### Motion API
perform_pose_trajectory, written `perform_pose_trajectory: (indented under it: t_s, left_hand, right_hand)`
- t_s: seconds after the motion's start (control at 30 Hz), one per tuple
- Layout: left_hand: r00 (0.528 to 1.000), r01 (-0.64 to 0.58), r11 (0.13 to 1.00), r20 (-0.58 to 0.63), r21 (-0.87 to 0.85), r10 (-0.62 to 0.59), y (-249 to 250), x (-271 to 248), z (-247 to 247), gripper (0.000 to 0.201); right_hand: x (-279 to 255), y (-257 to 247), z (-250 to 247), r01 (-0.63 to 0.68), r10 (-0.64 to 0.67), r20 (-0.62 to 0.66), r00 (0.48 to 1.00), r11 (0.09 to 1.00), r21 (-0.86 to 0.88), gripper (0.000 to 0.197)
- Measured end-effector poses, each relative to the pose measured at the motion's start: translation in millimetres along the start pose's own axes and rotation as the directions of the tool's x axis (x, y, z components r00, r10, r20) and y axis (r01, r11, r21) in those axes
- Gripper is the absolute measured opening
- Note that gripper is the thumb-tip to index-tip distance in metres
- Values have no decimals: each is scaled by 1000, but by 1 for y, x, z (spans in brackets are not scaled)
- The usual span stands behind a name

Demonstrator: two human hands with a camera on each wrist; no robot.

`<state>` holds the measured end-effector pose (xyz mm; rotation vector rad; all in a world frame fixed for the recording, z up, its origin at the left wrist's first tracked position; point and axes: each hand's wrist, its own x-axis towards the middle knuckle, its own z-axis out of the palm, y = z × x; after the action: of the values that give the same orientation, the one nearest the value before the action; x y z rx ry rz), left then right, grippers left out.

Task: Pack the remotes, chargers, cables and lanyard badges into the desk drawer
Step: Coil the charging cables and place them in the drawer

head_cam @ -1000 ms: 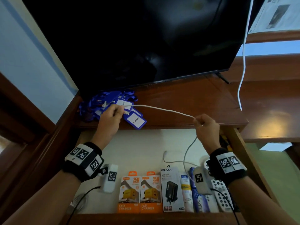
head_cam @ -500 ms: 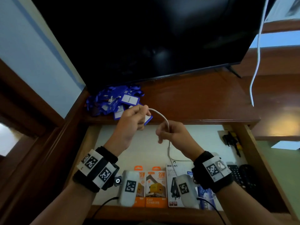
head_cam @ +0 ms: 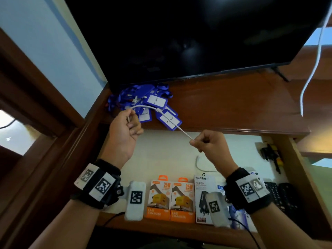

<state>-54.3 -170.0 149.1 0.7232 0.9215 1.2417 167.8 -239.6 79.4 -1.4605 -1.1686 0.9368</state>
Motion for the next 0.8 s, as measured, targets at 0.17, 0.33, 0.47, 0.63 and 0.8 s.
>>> perform_pose_trajectory:
  t_s: [0.17,0.33,0.47,0.63,0.8]
  left_hand:
    - [991,-130,945,78,301,112,-3,9,-1,22]
    - [955,-218,691,298,689,5,-3,8,-15,21]
    - [919,-194,716,379,671,-106,-6,16,-27,20]
    - [873,-37,835,425,548,-240,3,25,-33,23]
    - [827,214,877,397,431,-398,14,34,-39,30]
  right_hand:
    - [1,-27,22,70,-15,173,985,946,-316,24]
    - [1,-57,45,227,-98,316,944,887,-402,19]
    - [6,-71,64,295,-226,232,946,896,-332,18]
    - [20,-77,84,337,-331,71,941,895,-293,17]
    - [27,-72,103,334,-369,-67,927,893,-301,18]
